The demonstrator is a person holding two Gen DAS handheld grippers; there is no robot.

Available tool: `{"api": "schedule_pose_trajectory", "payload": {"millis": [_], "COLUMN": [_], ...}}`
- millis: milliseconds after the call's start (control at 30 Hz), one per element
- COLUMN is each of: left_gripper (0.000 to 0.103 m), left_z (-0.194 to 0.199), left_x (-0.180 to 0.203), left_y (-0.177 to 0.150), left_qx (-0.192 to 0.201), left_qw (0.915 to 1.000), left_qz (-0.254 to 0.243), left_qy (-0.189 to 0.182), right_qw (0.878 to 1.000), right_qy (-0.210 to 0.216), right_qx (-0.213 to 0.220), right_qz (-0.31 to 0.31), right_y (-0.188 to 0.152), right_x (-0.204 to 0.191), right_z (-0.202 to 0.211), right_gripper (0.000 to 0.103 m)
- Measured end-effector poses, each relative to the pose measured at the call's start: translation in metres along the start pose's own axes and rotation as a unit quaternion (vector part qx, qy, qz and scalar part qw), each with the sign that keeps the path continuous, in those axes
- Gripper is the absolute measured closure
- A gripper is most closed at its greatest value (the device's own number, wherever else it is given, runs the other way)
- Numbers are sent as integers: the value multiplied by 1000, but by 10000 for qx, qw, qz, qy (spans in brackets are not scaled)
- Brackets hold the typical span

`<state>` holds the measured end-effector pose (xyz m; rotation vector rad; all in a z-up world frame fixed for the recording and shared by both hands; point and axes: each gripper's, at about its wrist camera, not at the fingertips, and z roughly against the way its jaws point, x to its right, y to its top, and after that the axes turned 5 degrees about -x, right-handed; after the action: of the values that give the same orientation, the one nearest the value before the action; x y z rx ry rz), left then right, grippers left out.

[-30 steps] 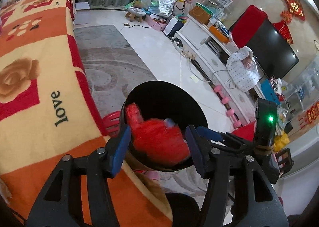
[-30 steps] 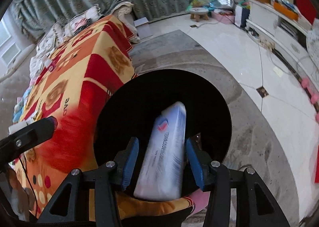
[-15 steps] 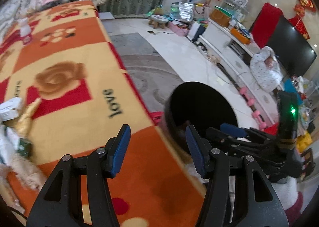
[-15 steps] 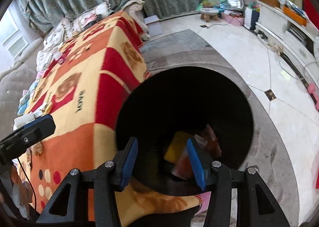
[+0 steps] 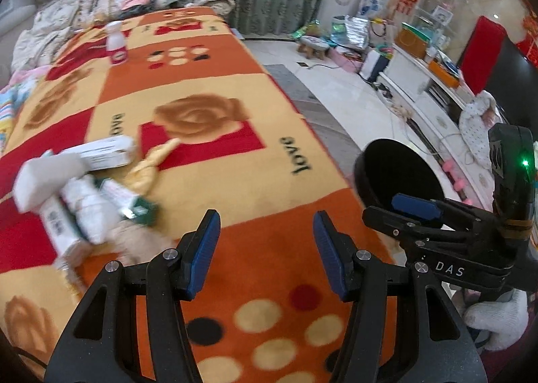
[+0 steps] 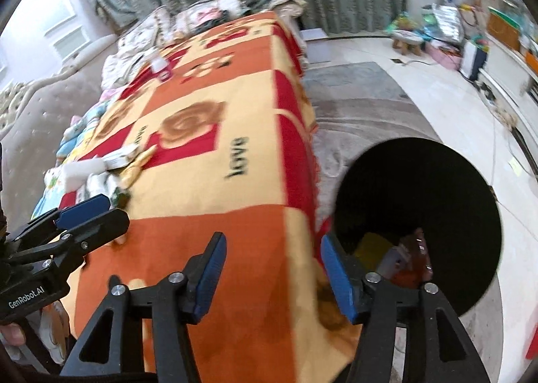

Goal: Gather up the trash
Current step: 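Return to the blanket and grasp the beige tissue with right gripper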

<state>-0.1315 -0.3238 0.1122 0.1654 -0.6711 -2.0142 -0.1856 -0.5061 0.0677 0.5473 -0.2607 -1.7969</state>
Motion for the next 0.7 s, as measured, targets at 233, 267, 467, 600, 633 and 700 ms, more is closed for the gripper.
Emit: {"api": "schedule_pose_trajectory", "payload": {"millis": [233,267,467,600,633,700], "left_gripper": [47,47,47,47,47,47], "left_z": [28,31,46,54,56,57], "left_x": [-62,-69,-127,-154,-161,-170], "left_y": [-21,-25,-54,-69,-73,-79], "left_qx": [29,12,-128,-193,-203,-238], "left_qw": [9988,9984,9939,9903,9892,9878], "left_qz": [247,282,713,1052,1156,1293], "left_qy": [414,481,836,892,878,828], "right_qw": [9982,9977,9930,9881,9868,9832], "right_qy": [257,295,587,804,852,957], "right_qx": [-208,-226,-374,-503,-516,-545], "right_qz": [507,567,956,1209,1280,1456], "right_y": [3,3,4,4,4,5], "right_x": [-55,-62,-106,-136,-143,-160], "right_z": [-20,-22,-38,-50,-52,-57], "right_gripper": [43,43,43,43,43,43]}}
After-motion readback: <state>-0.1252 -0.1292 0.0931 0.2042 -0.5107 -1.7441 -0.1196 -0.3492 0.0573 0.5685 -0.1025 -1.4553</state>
